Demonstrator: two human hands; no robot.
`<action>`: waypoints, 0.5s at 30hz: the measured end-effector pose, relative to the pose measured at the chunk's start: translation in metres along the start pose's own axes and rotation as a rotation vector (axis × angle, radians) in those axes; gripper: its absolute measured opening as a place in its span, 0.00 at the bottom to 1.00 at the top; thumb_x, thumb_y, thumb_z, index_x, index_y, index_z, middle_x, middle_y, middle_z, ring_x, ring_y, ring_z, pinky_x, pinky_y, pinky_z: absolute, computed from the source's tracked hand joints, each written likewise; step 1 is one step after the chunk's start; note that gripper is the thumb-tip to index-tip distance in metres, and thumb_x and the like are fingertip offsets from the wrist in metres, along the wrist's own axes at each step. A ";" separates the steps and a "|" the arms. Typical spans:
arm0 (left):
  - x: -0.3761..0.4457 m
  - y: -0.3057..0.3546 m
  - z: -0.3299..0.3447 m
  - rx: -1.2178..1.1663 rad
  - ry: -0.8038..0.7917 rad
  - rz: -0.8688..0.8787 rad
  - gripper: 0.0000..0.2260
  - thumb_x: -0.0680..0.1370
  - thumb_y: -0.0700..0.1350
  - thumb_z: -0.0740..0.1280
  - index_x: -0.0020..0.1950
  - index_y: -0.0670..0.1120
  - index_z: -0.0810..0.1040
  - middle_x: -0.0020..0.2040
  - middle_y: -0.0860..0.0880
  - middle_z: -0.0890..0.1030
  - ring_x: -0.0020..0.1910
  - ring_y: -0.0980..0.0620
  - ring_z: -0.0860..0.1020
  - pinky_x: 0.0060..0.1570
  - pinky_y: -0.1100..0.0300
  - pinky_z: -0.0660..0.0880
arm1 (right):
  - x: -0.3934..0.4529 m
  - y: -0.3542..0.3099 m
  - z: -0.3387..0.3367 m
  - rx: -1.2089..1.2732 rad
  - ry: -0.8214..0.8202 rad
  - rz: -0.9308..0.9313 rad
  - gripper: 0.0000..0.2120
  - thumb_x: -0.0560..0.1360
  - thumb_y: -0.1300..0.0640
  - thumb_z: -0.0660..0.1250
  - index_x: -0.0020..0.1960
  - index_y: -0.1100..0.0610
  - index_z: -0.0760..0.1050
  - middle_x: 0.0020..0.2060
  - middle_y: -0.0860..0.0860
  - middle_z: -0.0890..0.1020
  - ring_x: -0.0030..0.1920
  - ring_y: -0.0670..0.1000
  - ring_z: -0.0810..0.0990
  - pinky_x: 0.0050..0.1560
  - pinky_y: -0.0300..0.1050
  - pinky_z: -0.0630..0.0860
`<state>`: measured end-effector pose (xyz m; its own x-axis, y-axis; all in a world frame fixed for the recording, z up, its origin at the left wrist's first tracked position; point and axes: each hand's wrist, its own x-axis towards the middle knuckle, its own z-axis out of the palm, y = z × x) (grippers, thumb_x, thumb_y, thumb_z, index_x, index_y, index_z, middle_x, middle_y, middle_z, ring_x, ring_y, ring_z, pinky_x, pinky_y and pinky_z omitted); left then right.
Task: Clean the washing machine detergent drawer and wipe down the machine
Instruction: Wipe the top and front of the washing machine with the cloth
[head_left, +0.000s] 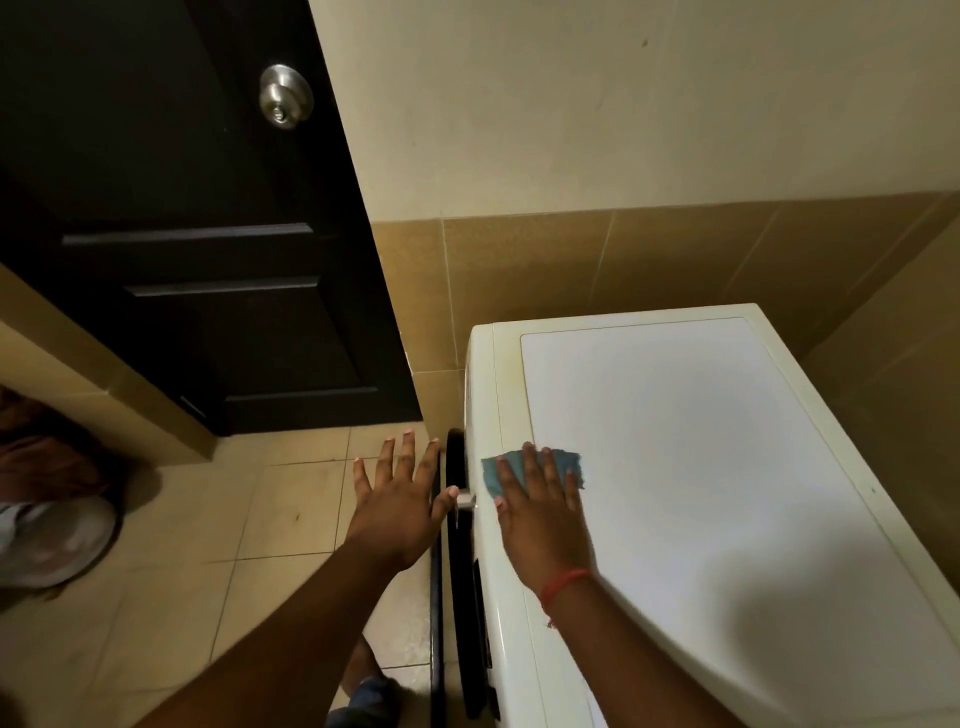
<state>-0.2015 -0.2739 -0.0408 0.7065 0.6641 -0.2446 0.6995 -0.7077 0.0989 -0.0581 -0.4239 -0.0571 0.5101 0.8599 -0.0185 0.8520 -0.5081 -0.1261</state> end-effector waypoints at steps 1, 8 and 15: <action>0.001 -0.001 0.000 0.000 0.003 0.005 0.32 0.74 0.70 0.32 0.75 0.58 0.29 0.80 0.48 0.36 0.78 0.43 0.35 0.73 0.36 0.38 | 0.000 -0.002 0.002 -0.023 -0.001 -0.111 0.25 0.81 0.48 0.54 0.77 0.48 0.58 0.76 0.55 0.61 0.77 0.59 0.56 0.75 0.62 0.53; 0.006 0.000 -0.004 0.020 0.000 0.006 0.35 0.74 0.70 0.32 0.78 0.57 0.35 0.79 0.48 0.35 0.78 0.44 0.35 0.72 0.37 0.37 | 0.003 0.051 -0.002 -0.011 0.039 0.048 0.29 0.77 0.55 0.63 0.76 0.50 0.60 0.75 0.55 0.63 0.76 0.59 0.59 0.75 0.61 0.55; 0.009 0.033 -0.009 0.012 -0.008 0.075 0.34 0.76 0.69 0.36 0.78 0.57 0.35 0.79 0.48 0.35 0.78 0.44 0.35 0.74 0.35 0.38 | -0.009 0.111 -0.013 -0.004 0.101 0.170 0.26 0.77 0.57 0.61 0.75 0.52 0.64 0.74 0.55 0.65 0.75 0.59 0.62 0.74 0.61 0.57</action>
<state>-0.1713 -0.2891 -0.0312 0.7562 0.6070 -0.2446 0.6430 -0.7585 0.1058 0.0334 -0.4884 -0.0581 0.6561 0.7522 0.0608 0.7526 -0.6463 -0.1255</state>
